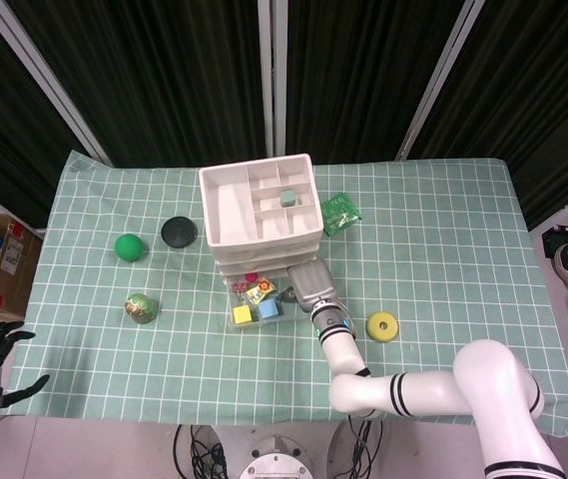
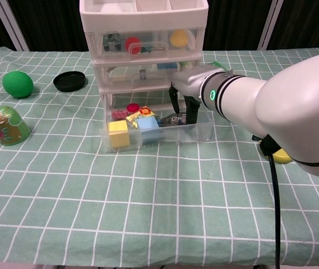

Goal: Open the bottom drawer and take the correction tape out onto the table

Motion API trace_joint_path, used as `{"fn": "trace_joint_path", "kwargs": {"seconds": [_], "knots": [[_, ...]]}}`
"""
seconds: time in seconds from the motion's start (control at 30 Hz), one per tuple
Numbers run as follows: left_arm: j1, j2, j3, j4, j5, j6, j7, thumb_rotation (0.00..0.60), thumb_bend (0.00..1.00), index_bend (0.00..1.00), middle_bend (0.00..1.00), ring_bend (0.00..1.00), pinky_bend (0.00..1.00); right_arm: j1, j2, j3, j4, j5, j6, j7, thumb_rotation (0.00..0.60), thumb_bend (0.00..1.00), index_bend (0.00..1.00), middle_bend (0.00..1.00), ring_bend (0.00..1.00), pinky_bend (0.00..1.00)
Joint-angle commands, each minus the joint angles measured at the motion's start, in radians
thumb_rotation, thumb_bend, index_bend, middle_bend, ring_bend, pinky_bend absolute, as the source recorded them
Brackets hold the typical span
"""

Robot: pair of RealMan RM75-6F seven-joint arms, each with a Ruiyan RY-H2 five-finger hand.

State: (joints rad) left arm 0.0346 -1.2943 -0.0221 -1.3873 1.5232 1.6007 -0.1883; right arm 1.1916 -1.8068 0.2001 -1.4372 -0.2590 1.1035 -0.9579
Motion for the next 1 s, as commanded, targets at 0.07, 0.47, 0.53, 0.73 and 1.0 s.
{"fn": "trace_joint_path", "kwargs": {"seconds": [0.07, 0.47, 0.53, 0.73, 1.0], "knots": [[0.0, 0.0, 0.0, 0.002, 0.0, 0.0, -0.003, 0.6, 0.0, 0.33, 0.22, 0.15, 0.19, -0.005, -0.006, 0.003, 0.01, -0.004, -0.005, -0.01, 0.6, 0.19, 0.38, 0.9, 0.99, 1.0], [-0.002, -0.003, -0.002, 0.01, 0.003, -0.001, -0.012, 0.6, 0.0, 0.33, 0.22, 0.15, 0.19, -0.036, 0.003, 0.006, -0.024, -0.064, 0.003, -0.003, 0.6, 0.33, 0.41, 0.9, 0.99, 1.0], [-0.001, -0.002, -0.001, 0.01, 0.003, 0.0, -0.011, 0.6, 0.0, 0.33, 0.22, 0.15, 0.19, -0.041, 0.004, 0.007, -0.029, -0.073, 0.002, 0.001, 0.6, 0.34, 0.42, 0.9, 0.99, 1.0], [0.001, -0.002, 0.0, 0.011, 0.004, 0.003, -0.012, 0.6, 0.0, 0.33, 0.22, 0.15, 0.19, -0.058, 0.02, 0.011, -0.063, -0.106, 0.015, 0.013, 0.6, 0.35, 0.42, 0.9, 0.99, 1.0], [0.0, 0.0, -0.002, 0.009, 0.009, 0.007, -0.009, 0.6, 0.0, 0.33, 0.22, 0.15, 0.19, -0.09, 0.072, 0.016, -0.16, -0.168, 0.044, 0.043, 0.6, 0.35, 0.43, 0.9, 0.99, 1.0]]}}
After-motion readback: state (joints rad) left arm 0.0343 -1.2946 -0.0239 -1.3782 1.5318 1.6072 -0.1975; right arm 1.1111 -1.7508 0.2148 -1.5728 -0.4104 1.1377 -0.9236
